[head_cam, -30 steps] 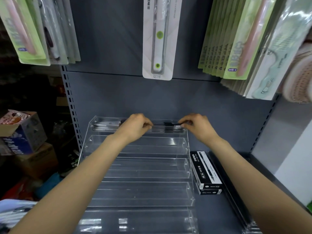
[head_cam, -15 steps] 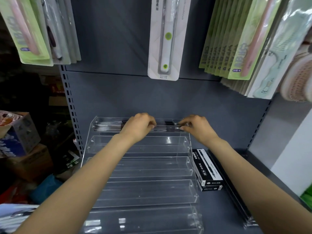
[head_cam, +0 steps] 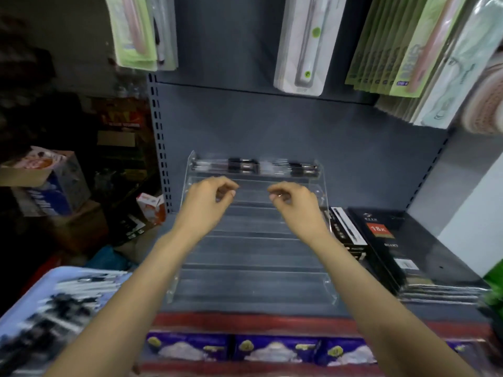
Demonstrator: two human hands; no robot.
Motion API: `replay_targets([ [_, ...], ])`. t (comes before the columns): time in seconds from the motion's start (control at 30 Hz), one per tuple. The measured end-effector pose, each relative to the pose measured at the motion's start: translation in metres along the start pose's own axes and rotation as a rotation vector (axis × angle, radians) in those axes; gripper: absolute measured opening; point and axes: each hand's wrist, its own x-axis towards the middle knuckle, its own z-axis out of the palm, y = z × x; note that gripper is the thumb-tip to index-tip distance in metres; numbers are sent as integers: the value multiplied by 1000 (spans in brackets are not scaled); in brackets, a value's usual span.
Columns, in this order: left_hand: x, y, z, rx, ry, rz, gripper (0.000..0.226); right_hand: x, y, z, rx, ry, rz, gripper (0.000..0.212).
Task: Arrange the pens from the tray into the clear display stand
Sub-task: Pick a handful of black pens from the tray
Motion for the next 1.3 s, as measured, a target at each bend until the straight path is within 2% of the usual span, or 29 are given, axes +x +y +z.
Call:
replay_targets([
  [0.23,-122,-46,-68,115,49,-246,8,-83,-66,79,116,-246,-28,24],
  [0.5,-249,-168,-149,197,-71,-585,11,-153,-160,217,112,-592,-99,26],
  [0.6,-275,-223,-180,219,-102,-660,10,-167,-179,278,69,-717,-49,29],
  [0.77,-293,-313,-218,234,-287,-660,15,-169,-189,377,-86,-762,127,29],
  [0.9,-297,-357,-223,254,-432,-596,28,-172,-188,427,-223,-760,238,33],
  [1.1,-293,-393,-214,228,-596,-430,41,-165,-187,453,-248,-747,371,33],
  [1.3,-293,-406,-206,230,-606,-368,38,-153,-186,457,-279,-803,436,27],
])
